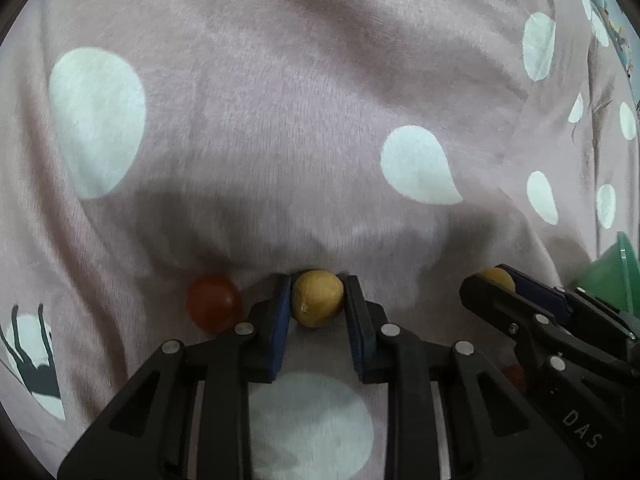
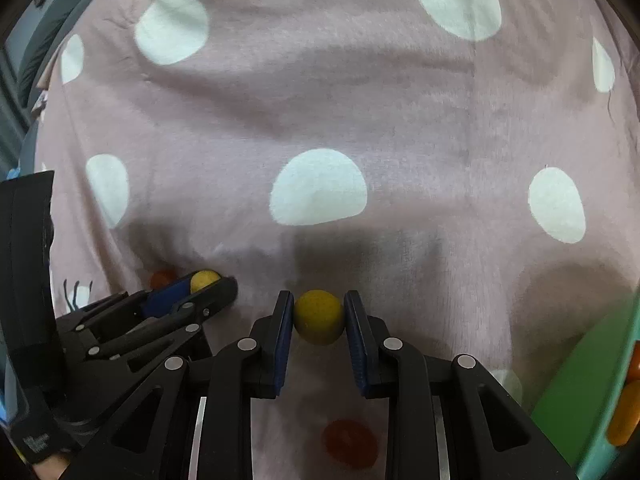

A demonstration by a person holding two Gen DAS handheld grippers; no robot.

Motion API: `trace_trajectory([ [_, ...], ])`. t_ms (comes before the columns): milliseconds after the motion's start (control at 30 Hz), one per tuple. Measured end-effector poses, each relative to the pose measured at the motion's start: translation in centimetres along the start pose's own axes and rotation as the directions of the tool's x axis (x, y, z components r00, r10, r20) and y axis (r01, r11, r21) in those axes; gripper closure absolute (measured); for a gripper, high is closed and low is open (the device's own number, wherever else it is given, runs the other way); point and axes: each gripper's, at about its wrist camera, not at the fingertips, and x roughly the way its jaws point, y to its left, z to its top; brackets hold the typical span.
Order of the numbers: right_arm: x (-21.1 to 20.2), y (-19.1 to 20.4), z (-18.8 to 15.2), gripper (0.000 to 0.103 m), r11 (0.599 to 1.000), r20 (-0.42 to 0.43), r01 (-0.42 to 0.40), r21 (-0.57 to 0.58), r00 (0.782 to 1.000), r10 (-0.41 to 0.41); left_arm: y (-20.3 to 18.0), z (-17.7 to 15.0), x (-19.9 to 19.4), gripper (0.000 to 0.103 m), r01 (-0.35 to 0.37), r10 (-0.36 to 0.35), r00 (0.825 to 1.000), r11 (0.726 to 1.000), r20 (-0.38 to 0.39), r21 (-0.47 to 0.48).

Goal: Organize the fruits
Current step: 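Grasp a yellow tomato with the left tool while the right tool grasps another yellow tomato, then carry both yellow tomatoes over the green bowl with both tools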

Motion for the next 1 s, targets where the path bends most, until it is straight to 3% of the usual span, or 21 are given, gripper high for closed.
trace_trajectory([
  [333, -4.5, 0.9, -2.8, 0.075, 0.997, 0.028, -0.064, -0.032, 0.997, 0.065, 1.6, -3.1, -6.4, 0.077, 0.072, -0.072, 0.997, 0.997, 0.019, 0.007],
  [667, -9.7, 2.1, -8.5, 0.075, 0.991, 0.037, -0.118, -0.058, 0.992, 0.120, 0.7, -9.1, -12.6, 0.077, 0.061, -0.062, 0.998, 0.998, 0.031, 0.016],
  [1000, -14.2, 3.0, -12.0, 0.075, 0.993, 0.074, -0.100, -0.058, 0.992, 0.104, -0.4, -13.4, -16.3, 0.077, 0.051, -0.054, 0.996, 0.998, 0.069, 0.042],
])
